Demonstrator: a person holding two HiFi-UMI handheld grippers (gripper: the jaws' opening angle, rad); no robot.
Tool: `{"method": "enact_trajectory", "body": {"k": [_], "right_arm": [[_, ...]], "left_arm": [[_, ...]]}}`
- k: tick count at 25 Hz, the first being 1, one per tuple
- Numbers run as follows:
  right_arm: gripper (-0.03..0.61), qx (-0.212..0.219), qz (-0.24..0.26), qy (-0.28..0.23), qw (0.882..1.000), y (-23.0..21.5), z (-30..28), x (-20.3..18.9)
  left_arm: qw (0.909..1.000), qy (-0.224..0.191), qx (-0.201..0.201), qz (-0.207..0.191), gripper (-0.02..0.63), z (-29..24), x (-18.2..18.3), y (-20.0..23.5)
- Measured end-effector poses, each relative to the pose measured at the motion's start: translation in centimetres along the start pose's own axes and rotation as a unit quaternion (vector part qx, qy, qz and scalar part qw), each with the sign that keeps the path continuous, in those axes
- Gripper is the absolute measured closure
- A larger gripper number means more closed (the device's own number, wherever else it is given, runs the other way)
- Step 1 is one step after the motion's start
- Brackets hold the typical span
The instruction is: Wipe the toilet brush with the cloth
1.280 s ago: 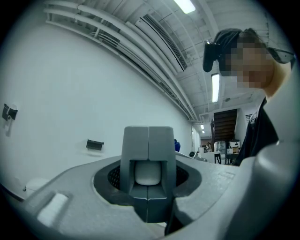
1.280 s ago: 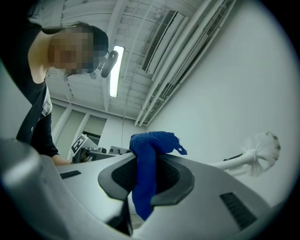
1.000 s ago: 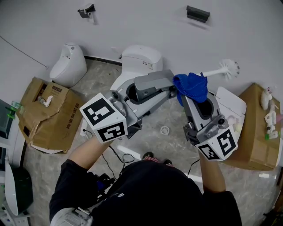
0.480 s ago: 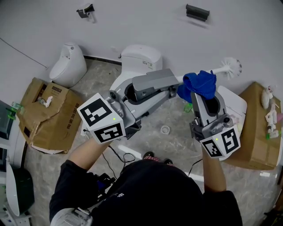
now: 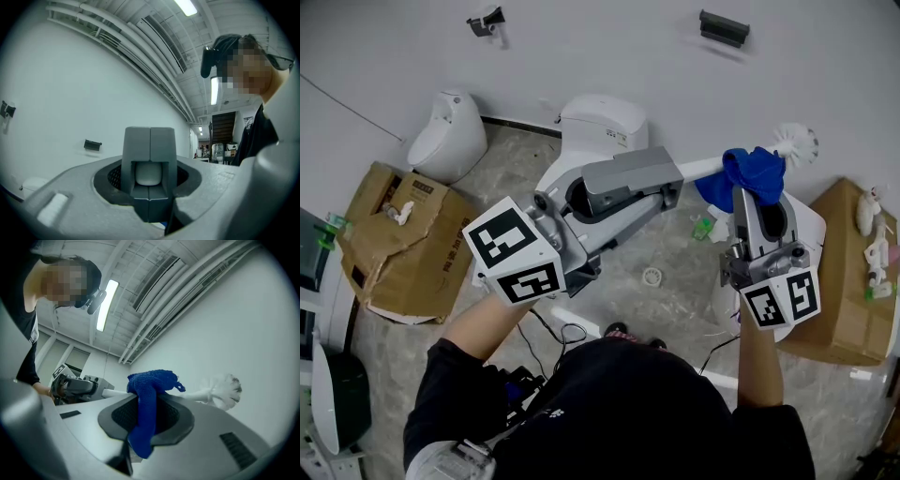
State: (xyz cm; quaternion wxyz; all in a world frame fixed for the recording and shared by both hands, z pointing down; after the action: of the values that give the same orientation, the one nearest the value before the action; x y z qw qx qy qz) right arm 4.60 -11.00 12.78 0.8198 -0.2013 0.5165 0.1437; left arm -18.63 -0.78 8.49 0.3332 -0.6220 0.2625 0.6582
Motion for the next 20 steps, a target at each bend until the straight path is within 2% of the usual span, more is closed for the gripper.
{"method": "enact_trajectory", "body": {"k": [9, 20], "right_arm": [[0.5, -0.034, 0.017, -0.001, 0.999, -2.5, 0.4, 0.9], [0.5, -0.078, 0.016, -0.003, 0.997, -5.2, 0.9, 1.2]], "left_arm": [[1.0, -0.001, 0.0, -0.001, 0.448, 0.1, 0.2, -0.1], [1.0, 0.0, 0.001, 0.001, 0.448, 0.1, 0.0, 0.0]]}}
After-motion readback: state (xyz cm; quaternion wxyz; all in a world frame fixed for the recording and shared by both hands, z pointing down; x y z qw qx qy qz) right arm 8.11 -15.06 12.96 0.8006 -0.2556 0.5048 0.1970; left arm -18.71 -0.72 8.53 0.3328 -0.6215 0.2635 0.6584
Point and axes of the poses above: the fingertips, and each gripper's own axes: z backward along the fingers, y to its left, x out of its top, the point moved 9 cm from there along z, backward along the fingers, and after that the axes turned 10 degrees about -z, right-handed, at the moved point
